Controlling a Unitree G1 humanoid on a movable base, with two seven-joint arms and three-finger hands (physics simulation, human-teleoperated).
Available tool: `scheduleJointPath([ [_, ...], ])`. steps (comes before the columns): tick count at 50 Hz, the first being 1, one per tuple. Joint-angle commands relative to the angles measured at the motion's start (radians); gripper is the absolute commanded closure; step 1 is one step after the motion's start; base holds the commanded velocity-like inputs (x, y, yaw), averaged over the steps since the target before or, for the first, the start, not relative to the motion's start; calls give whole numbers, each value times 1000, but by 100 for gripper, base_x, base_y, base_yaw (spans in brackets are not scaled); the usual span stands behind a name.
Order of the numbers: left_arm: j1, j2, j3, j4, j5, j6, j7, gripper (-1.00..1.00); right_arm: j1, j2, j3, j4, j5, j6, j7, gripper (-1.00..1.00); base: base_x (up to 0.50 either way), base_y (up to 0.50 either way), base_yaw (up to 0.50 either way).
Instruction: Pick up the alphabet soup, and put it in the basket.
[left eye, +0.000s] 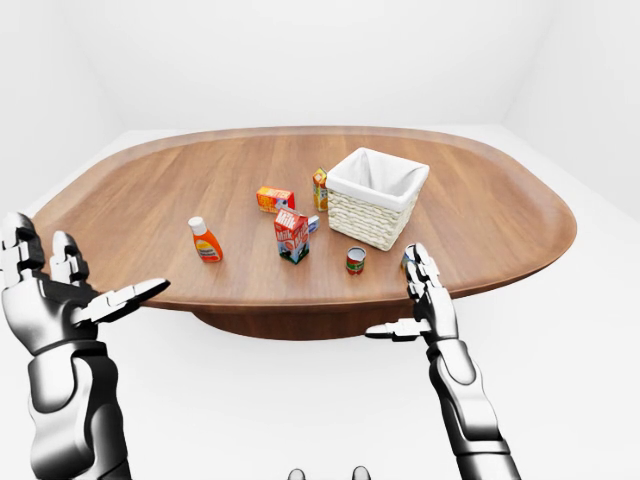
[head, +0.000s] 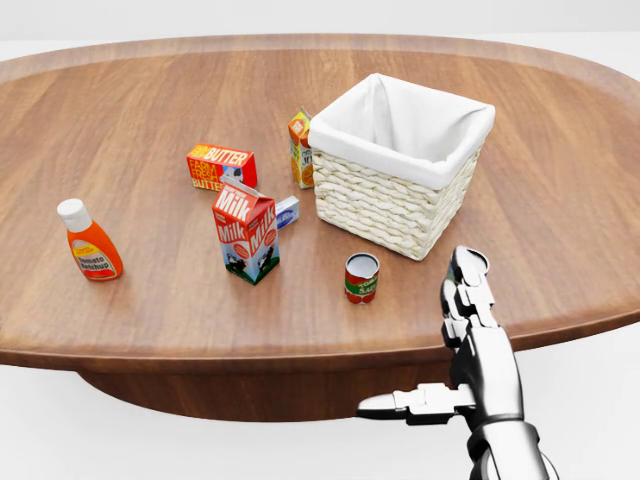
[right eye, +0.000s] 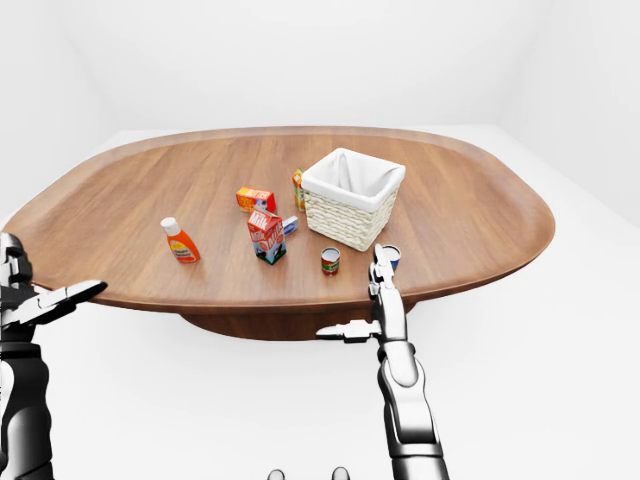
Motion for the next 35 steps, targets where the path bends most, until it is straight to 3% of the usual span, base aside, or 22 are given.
scheduleJointPath([
  [1, -20, 57, 67, 47, -48, 0, -4, -100, -3, 0, 2, 7, -4, -4, 0, -100, 0, 0, 0],
  [6, -26, 80, 83, 80, -64, 0, 0, -100, 3, 1, 5, -15, -7, 11, -2, -100, 0, 0, 0],
  [14, -34, 116, 110, 115, -88, 0, 7, -100, -2, -1, 2, 2, -13, 5, -4, -100, 0, 0, 0],
  [21, -24, 114, 121, 89, -87, 0, 15, -100, 0, 0, 5, -8, -20, 18, -8, -100, 0, 0, 0],
  [28, -23, 114, 114, 87, -80, 0, 15, -100, -7, -1, 1, 20, -18, -1, -6, -100, 0, 0, 0],
  [35, -27, 107, 109, 106, -66, 0, 8, -100, -5, 0, 2, 7, -18, 12, -8, -100, 0, 0, 0],
])
